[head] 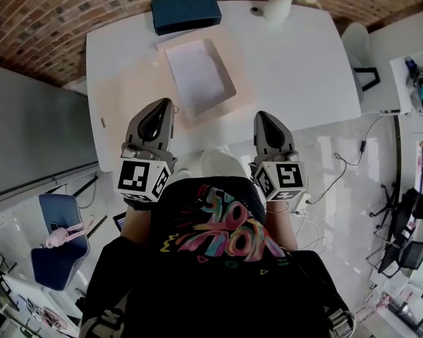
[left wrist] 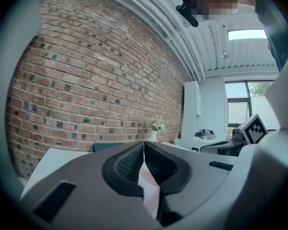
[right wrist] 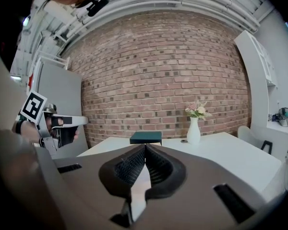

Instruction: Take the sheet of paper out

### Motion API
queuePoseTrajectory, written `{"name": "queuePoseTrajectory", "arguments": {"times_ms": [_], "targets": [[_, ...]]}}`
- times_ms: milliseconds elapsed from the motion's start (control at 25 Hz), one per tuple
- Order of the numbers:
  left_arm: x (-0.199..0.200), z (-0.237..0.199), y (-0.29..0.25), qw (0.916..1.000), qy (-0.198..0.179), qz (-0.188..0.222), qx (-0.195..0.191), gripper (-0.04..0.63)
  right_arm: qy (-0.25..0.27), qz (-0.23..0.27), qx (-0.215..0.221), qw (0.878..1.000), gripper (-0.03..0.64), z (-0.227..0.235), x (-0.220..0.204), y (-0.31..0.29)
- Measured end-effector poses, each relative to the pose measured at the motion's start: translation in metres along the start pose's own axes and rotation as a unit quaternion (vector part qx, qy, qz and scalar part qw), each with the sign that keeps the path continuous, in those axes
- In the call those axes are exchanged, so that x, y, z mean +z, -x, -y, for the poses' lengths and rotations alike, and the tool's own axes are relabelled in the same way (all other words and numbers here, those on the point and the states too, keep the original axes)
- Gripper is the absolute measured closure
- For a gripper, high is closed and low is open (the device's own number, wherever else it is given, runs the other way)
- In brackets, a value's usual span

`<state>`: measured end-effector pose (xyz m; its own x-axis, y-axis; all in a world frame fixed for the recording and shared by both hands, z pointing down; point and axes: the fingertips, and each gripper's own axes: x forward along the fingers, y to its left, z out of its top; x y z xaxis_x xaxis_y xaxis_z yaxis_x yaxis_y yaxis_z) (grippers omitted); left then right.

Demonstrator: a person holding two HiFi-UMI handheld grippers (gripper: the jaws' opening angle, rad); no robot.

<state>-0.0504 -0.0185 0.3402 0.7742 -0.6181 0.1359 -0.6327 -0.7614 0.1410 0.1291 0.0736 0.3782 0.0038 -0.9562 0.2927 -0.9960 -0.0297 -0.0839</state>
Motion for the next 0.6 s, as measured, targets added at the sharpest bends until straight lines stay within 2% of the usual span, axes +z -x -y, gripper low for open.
{"name": "queuePoseTrajectory", "arguments": {"times_ms": [160,320,600], "targets": [[0.012,-0.003,-0.033,0.9976,0.008,0.013,0.067,0.569,0.021,0.0,0.058,0.998,0.597,0.04,0.024,-0.045],[0.013,-0.005,-0.056,0.9916,0.019,0.012,0.128,0.569,0.038,-0.002,0.108,0.993,0.597,0.069,0.041,-0.081],[0.018,-0.013,-0.073,0.9808,0.027,0.009,0.193,0.569,0.048,-0.01,0.175,0.983,0.597,0.083,0.058,-0.126]]}}
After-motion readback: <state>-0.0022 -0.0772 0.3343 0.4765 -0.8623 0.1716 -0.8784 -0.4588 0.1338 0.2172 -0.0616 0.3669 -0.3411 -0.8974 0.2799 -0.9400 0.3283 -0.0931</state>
